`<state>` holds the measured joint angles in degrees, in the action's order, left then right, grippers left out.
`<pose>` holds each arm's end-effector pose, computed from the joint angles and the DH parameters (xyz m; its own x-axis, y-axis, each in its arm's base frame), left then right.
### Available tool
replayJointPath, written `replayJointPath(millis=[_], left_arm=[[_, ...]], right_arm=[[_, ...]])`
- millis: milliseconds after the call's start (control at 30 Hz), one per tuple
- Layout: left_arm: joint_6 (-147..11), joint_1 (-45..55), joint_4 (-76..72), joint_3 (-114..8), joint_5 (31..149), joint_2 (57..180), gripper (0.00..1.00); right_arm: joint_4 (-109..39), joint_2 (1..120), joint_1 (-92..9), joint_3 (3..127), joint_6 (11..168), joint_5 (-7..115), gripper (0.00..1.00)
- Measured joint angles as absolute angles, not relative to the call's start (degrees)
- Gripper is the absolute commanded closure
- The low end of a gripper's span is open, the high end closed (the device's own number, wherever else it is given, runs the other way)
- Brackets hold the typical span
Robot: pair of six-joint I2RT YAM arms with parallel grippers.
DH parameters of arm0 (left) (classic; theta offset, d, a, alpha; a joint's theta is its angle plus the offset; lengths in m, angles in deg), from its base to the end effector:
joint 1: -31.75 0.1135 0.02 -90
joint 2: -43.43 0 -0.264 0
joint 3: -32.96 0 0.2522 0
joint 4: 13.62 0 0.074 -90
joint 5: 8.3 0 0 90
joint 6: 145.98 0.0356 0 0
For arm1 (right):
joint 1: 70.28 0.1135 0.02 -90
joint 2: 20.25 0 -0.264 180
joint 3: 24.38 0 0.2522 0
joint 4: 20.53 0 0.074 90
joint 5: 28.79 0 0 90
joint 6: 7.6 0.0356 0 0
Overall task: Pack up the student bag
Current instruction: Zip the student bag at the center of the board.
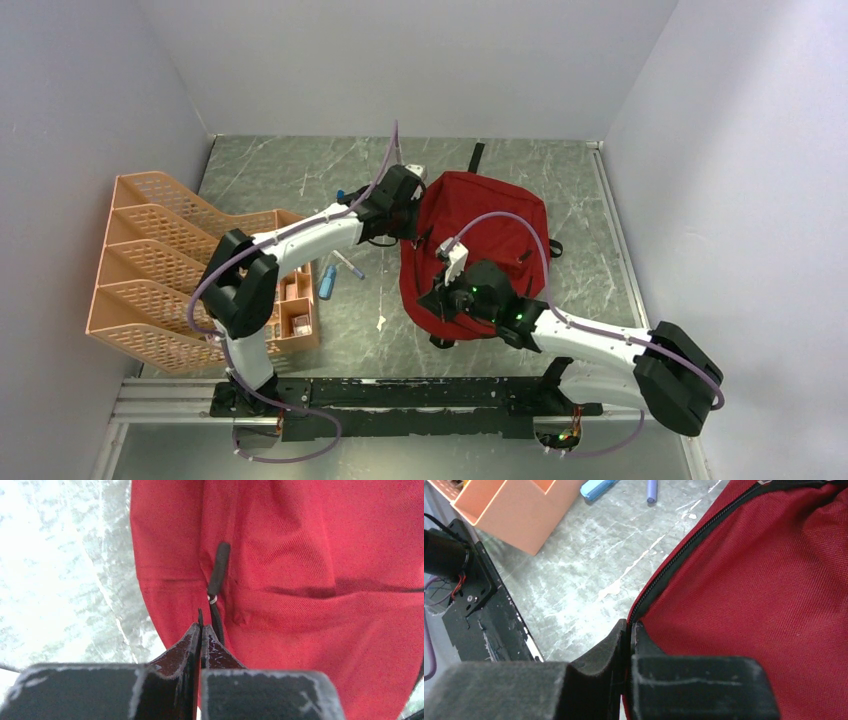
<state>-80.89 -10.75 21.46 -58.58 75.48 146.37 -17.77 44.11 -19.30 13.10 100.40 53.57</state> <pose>0.2987 -0.2685 0.2416 -0.7446 0.1144 -0.6576 0.3341 0.9168 -0.2188 0.1414 0.1820 0.1928 -0.5062 -0.1383 -0.8512 -0.7255 0.6019 0.3337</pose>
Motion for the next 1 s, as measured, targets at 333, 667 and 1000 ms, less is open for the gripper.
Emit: replayJointPath(millis=[333,667,1000], left_arm=[[-78.29,-7.84,21.94,-67.17,75.35,155.61,0.95],[-76.73,-7.78,24.13,-74.42,78.09,162.63,0.95],[-76.17,-5.13,23.1,-75.56,75.88,159.59,0.33]], right_arm=[[-19.19,42.4,-19.39,12.51,97.25,49.61,1.0],[-19.11,42.38,-19.87,12.51,95.63,49.26,1.0],[-18.23,48.8,-19.23,16.49,97.84,50.29,1.0]])
